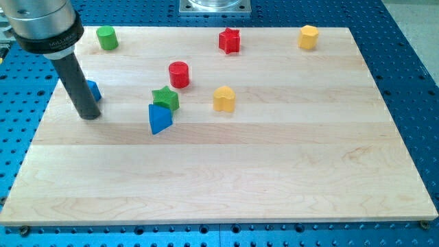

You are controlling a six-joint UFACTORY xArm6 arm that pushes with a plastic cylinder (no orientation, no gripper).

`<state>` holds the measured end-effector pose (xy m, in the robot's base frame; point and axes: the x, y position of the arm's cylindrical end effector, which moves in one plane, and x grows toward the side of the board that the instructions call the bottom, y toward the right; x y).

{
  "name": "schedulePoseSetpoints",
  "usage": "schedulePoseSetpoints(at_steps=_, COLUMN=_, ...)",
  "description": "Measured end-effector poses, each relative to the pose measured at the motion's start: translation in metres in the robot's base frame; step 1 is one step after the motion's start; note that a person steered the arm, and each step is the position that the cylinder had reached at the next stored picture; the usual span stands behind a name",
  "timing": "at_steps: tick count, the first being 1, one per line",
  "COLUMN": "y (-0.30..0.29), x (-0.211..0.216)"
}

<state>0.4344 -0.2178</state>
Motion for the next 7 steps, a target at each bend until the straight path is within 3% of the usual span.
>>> schedulePoseSetpoints(at_steps=1, y=0.039, x=-0.009)
schedulePoseSetpoints(at_steps=2, y=0.044, x=-0.042)
schedulePoseSetpoints(at_steps=5, y=0.052, x=-0.074)
schedulePoseSetpoints(at_steps=7, y=0.138, x=-0.035)
